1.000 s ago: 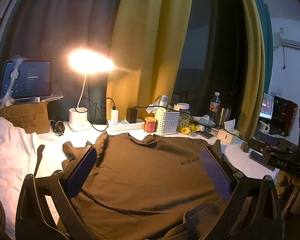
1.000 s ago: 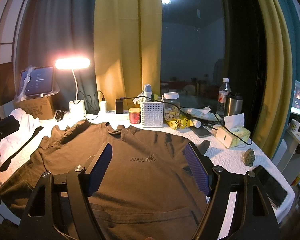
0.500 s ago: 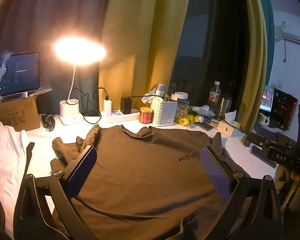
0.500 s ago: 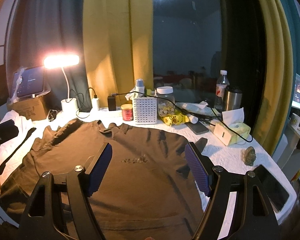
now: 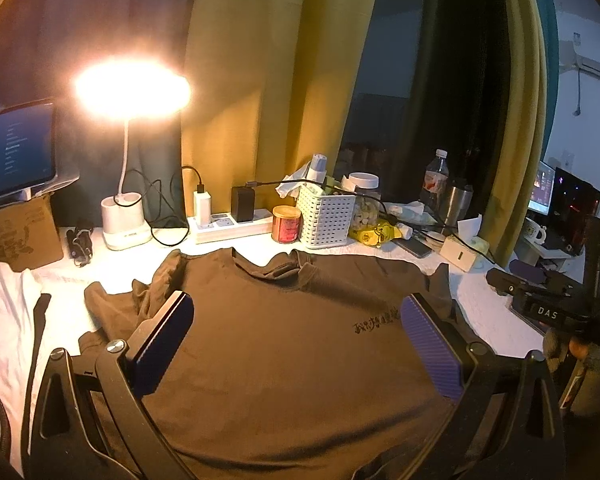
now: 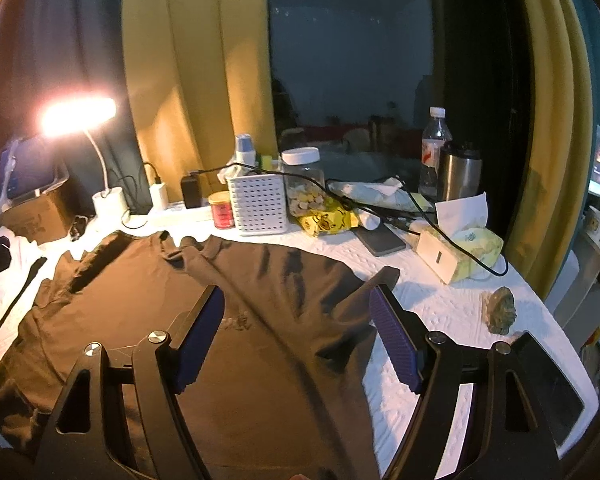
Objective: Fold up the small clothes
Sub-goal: 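Move the right tool to the sleeve cuff nearest it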
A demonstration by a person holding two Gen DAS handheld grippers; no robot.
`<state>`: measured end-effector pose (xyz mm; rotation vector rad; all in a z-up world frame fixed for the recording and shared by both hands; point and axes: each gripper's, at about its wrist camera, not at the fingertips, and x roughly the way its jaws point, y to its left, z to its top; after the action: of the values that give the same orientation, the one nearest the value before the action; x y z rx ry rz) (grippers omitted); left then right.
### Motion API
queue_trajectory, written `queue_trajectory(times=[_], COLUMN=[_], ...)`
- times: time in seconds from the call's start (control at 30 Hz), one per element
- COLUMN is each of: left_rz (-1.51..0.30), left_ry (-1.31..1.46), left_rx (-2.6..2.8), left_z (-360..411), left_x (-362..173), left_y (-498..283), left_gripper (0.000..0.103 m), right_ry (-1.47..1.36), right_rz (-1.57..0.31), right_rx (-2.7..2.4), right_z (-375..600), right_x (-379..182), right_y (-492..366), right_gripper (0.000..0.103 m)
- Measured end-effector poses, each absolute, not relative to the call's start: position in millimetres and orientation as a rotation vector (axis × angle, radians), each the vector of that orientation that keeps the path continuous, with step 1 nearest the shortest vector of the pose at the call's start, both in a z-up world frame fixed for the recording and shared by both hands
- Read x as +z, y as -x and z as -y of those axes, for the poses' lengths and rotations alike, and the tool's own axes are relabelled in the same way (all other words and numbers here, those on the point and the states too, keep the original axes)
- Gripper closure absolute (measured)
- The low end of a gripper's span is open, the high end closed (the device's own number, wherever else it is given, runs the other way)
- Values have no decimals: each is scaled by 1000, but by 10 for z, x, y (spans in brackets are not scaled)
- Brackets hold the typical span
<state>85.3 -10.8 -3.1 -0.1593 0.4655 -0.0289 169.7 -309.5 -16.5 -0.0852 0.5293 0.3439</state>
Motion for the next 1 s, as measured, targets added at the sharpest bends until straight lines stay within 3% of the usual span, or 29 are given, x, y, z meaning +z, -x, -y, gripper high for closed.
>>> queue_trajectory(times=[0.57, 1.0], left_rz=[-558, -675], left_ry=[159, 145], left_rx=[-3, 38], left_z=[163, 196], left_x=[-191, -489], left_y=[-1448, -1923], left_gripper=[1, 1], right_ry=[65, -43], right_rz=[-630, -822], right_rx=[331, 319], right_z=[3372, 3681], right_x=[-475, -939], right_y=[-2424, -3225], right_gripper=[25, 25])
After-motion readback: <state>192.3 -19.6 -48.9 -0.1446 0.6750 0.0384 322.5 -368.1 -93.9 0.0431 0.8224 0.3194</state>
